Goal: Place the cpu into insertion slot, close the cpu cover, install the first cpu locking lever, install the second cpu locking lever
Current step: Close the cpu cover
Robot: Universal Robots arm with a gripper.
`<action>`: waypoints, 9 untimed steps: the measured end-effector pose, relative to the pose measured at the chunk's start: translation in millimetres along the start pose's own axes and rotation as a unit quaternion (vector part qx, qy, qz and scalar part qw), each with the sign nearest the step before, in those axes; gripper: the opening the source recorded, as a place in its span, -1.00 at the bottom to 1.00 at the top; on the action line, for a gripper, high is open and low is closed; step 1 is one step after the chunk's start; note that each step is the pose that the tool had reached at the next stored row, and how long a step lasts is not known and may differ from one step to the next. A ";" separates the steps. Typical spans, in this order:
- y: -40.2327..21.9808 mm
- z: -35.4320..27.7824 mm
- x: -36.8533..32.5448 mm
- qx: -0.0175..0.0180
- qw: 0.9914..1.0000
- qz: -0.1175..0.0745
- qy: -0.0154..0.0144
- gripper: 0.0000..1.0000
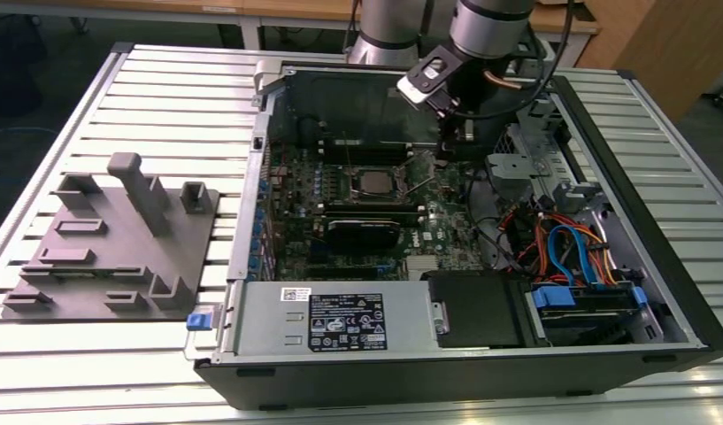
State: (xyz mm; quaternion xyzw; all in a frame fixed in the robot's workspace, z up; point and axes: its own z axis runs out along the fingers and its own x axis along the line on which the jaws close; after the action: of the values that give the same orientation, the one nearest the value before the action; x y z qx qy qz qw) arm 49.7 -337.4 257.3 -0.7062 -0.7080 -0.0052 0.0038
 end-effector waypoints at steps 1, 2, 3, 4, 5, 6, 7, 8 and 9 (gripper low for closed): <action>1.7 1.3 0.1 0.000 1.000 0.000 0.000 -0.80; 2.6 3.0 0.2 0.001 1.000 0.000 0.000 -0.80; 2.8 4.7 0.2 0.001 1.000 0.000 0.000 -0.80; 2.9 6.5 0.2 0.002 1.000 0.000 0.000 -0.80; 2.9 8.4 0.2 0.002 1.000 0.000 0.000 -0.80; 2.9 10.3 0.2 0.002 1.000 0.000 0.000 -0.80; 2.9 12.1 0.2 0.002 1.000 0.000 0.000 -0.80; 2.9 13.2 0.2 0.003 1.000 0.000 0.000 -0.80; 2.4 13.5 0.2 0.003 1.000 0.000 0.000 -0.80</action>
State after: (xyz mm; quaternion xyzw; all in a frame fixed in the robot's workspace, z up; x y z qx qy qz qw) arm 52.1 -337.0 243.8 -0.7062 -0.7079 -0.0034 0.0056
